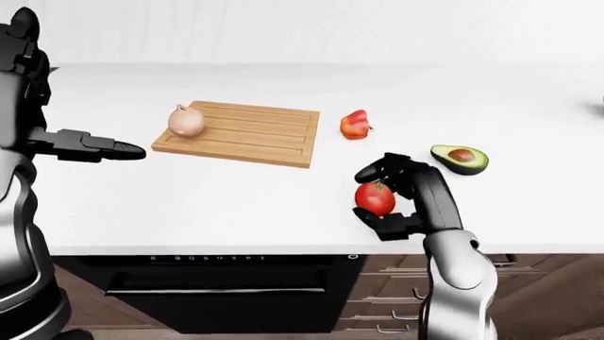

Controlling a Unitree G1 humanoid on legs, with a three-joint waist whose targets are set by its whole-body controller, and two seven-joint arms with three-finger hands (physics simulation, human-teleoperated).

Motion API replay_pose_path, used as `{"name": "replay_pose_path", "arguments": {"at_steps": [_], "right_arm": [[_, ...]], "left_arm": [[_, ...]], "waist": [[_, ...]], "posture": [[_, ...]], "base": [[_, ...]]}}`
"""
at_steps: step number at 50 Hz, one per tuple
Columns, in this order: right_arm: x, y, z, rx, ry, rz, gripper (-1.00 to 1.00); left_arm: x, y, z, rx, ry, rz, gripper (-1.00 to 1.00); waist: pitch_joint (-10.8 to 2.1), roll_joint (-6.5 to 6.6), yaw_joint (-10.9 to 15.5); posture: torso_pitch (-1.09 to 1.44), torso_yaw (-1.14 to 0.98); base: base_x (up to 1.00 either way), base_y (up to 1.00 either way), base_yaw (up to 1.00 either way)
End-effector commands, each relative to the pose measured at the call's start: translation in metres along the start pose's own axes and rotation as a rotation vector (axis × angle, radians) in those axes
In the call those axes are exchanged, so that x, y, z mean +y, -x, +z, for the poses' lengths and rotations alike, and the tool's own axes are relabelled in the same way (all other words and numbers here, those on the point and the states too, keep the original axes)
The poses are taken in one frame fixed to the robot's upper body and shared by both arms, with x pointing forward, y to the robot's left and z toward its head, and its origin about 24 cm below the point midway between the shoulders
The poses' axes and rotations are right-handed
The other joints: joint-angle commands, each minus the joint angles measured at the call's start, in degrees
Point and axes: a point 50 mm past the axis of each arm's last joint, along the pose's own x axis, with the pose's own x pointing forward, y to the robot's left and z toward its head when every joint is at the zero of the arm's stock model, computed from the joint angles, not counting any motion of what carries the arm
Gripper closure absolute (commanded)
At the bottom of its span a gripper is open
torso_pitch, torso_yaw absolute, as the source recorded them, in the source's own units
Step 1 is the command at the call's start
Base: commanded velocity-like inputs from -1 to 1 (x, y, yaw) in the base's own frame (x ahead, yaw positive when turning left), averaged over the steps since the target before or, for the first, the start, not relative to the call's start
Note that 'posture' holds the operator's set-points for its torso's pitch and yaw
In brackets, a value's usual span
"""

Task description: Place the avocado, onion, tomato and bell pepper on the cutting board.

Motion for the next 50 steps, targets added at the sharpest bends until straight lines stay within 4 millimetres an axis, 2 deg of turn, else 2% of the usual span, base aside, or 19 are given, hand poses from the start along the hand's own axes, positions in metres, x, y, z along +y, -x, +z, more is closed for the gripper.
{"name": "replay_pose_path", "arguments": {"at_steps": [1,6,8,16,27,34,37,46,50], "right_arm": [[-0.004,-0.001,0.016,-0.075,0.018,-0.008,0.48],[-0.008,-0.007,0.033,-0.11,0.033,-0.003,0.57],[-0.009,-0.011,0.045,-0.132,0.04,0.008,0.67],[-0.008,-0.031,0.084,-0.205,0.076,0.052,0.73],[0.005,-0.084,0.158,-0.355,0.109,0.149,0.75],[0.012,-0.111,0.196,-0.41,0.117,0.202,0.76],[0.016,-0.12,0.206,-0.418,0.107,0.231,0.75],[0.051,-0.148,0.216,-0.433,0.088,0.322,0.75],[0.065,-0.148,0.215,-0.433,0.079,0.359,0.75]], "left_arm": [[0.008,0.001,0.015,-0.076,-0.014,0.042,-1.0],[0.01,0.003,0.014,-0.077,-0.017,0.046,-1.0],[0.01,0.002,0.015,-0.079,-0.016,0.046,-1.0],[0.012,0.001,0.016,-0.084,-0.018,0.051,-1.0],[0.014,0.001,0.017,-0.093,0.001,0.067,-1.0],[0.017,0.005,0.019,-0.1,0.001,0.073,-1.0],[0.018,0.007,0.019,-0.099,0.001,0.071,-1.0],[0.02,0.009,0.019,-0.095,0.016,0.083,-1.0],[0.02,0.009,0.023,-0.11,0.028,0.071,-1.0]], "waist": [[-1.12,0.16,0.03],[-1.1,0.29,-0.06],[-1.0,0.38,-0.04],[-0.81,0.62,-0.2],[-0.47,1.4,-0.57],[-0.33,1.87,-0.73],[-0.27,2.03,-0.79],[-0.34,2.45,-0.92],[-0.28,2.62,-0.97]], "posture": [[0.0,0.0],[0.0,0.0],[0.0,0.0],[0.0,0.0],[0.0,0.0],[0.0,0.0],[0.0,0.0],[0.0,0.0],[0.0,0.0]], "base": [[0.0,0.0,0.0],[0.0,0.0,0.0],[0.0,0.0,0.0],[0.0,0.0,0.0],[0.0,0.0,0.0],[0.0,0.0,0.0],[0.0,0.0,0.0],[0.0,0.0,0.0],[0.0,0.0,0.0]]}}
